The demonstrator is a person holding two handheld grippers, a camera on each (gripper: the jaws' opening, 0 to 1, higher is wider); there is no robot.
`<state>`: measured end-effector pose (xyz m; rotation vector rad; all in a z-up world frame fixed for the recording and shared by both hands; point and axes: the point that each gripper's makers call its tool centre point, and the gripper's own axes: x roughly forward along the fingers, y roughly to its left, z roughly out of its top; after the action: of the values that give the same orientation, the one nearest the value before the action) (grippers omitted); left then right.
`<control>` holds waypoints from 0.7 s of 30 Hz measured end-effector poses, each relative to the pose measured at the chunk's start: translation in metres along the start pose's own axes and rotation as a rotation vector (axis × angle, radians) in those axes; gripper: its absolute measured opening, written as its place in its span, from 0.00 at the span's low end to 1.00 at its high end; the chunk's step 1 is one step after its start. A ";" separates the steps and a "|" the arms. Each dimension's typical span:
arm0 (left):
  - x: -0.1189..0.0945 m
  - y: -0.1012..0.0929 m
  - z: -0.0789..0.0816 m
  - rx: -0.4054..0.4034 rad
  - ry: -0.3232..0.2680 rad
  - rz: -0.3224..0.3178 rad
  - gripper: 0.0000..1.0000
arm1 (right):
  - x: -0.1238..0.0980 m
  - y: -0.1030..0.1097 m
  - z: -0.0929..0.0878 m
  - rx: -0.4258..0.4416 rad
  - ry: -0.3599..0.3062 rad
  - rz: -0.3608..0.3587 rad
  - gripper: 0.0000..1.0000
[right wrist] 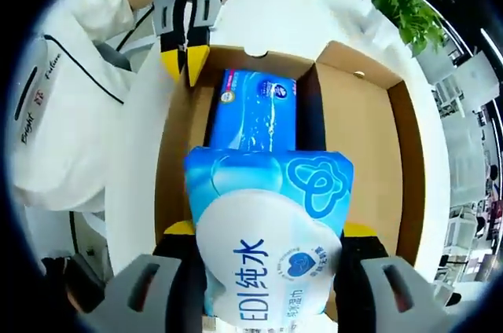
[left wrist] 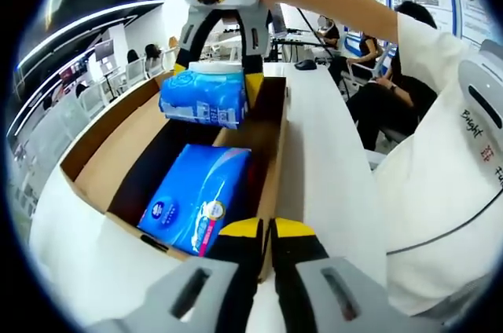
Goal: Operate the shoe box by opening the lid, removing the specified soft item, and placing it in the target area until the item is outside and the box remains undamaged.
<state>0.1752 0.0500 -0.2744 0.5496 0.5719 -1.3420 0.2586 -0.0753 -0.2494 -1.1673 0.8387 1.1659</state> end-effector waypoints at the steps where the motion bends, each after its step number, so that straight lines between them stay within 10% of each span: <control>1: 0.000 0.000 0.000 -0.001 0.000 -0.001 0.04 | -0.003 0.000 -0.001 0.015 0.011 0.005 0.65; 21: 0.000 0.000 0.000 0.002 0.005 -0.005 0.04 | -0.034 -0.012 -0.016 0.005 0.077 -0.024 0.65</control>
<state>0.1756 0.0500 -0.2744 0.5535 0.5764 -1.3462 0.2638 -0.0988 -0.2182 -1.2217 0.8833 1.1039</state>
